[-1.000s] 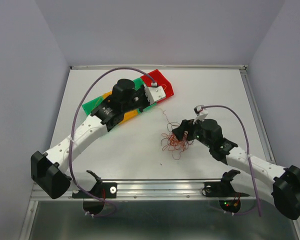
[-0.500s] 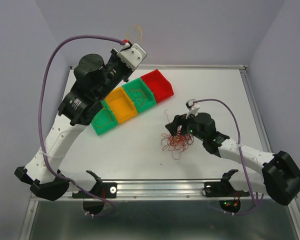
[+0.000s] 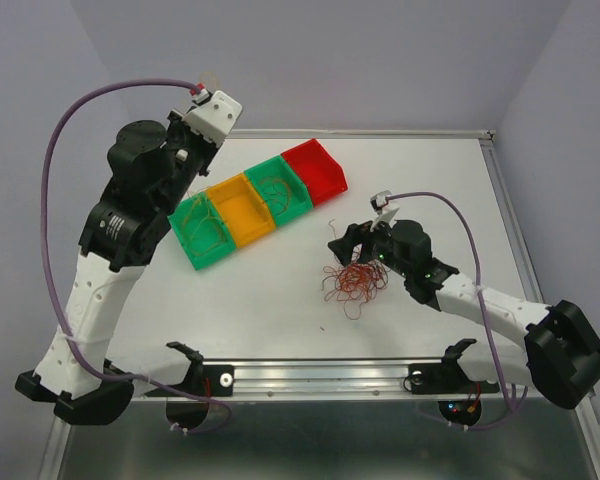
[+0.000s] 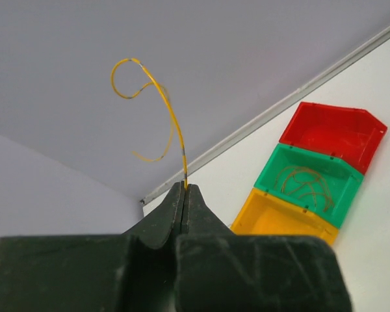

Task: Untangle the cables

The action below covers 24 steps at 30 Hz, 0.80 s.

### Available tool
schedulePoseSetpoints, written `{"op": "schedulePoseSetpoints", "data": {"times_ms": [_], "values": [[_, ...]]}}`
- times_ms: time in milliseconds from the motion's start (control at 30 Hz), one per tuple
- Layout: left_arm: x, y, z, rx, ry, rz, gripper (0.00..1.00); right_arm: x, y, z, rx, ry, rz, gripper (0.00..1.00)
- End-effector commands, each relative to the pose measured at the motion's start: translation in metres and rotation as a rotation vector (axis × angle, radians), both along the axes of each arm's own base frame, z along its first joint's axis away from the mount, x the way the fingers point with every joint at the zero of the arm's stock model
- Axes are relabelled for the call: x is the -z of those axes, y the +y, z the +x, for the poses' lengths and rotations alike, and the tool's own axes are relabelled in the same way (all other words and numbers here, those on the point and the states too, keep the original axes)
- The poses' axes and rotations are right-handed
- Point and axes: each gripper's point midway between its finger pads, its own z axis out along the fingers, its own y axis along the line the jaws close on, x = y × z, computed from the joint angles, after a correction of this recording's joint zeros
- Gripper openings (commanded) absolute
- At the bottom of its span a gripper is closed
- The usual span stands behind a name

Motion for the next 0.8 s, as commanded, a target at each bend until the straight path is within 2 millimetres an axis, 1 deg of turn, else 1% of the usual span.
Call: {"op": "schedulePoseSetpoints", "data": {"times_ms": [0,33,100,133,167,200,233,300,333,467,533,600,700,767], "values": [[0.007,0.022,-0.020,-0.019,0.019,-0.027,0.00,-0.038,0.013,0.008,-0.028,-0.101,0.055,0.85],[0.018,0.026,-0.019,-0.027,0.040,-0.018,0.00,-0.037,0.013,0.008,-0.028,-0.103,0.055,0.85],[0.030,0.029,-0.018,-0.026,0.063,-0.008,0.00,-0.036,0.014,0.008,-0.033,-0.099,0.057,0.85],[0.040,0.037,-0.015,-0.045,0.083,-0.003,0.00,-0.035,0.015,0.006,-0.042,-0.100,0.059,0.85],[0.045,0.035,-0.016,-0.021,0.094,-0.007,0.00,-0.034,0.015,0.005,-0.043,-0.096,0.061,0.85],[0.050,0.037,-0.015,-0.023,0.104,-0.005,0.00,-0.034,0.015,0.005,-0.047,-0.095,0.063,0.85],[0.061,0.037,-0.012,-0.013,0.130,-0.003,0.00,-0.032,0.015,0.004,-0.049,-0.091,0.063,0.85],[0.073,0.037,-0.008,-0.001,0.156,0.001,0.00,-0.031,0.015,0.003,-0.051,-0.088,0.066,0.85],[0.075,0.043,-0.006,-0.015,0.157,-0.003,0.00,-0.030,0.015,0.002,-0.052,-0.088,0.068,0.85],[0.091,0.047,0.000,0.004,0.187,-0.010,0.00,-0.025,0.012,0.000,-0.047,-0.080,0.066,0.85],[0.102,0.045,0.002,0.021,0.211,-0.013,0.00,-0.025,0.012,0.000,-0.045,-0.080,0.067,0.86],[0.113,0.048,0.003,0.016,0.235,-0.017,0.00,-0.022,0.011,-0.002,-0.048,-0.074,0.065,0.86],[0.123,0.046,0.002,0.037,0.253,-0.021,0.00,-0.023,0.011,-0.002,-0.048,-0.076,0.066,0.86],[0.137,0.046,0.001,0.042,0.288,-0.025,0.00,-0.023,0.011,-0.003,-0.048,-0.077,0.067,0.86]]}}
